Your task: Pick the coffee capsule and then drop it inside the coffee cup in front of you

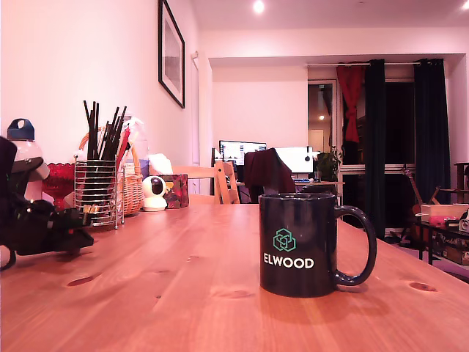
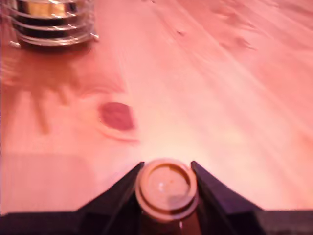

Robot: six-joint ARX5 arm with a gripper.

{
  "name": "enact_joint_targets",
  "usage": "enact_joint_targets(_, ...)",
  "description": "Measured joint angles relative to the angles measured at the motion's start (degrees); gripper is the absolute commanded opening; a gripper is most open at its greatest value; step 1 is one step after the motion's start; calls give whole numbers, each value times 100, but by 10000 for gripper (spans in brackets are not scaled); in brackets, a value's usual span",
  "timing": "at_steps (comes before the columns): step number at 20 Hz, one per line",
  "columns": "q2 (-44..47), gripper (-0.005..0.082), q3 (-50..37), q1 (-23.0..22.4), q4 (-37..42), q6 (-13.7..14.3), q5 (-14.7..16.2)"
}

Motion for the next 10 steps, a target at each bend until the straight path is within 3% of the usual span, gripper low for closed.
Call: enact_joint_targets(10,-863,177,-435,-400,-461,0,92)
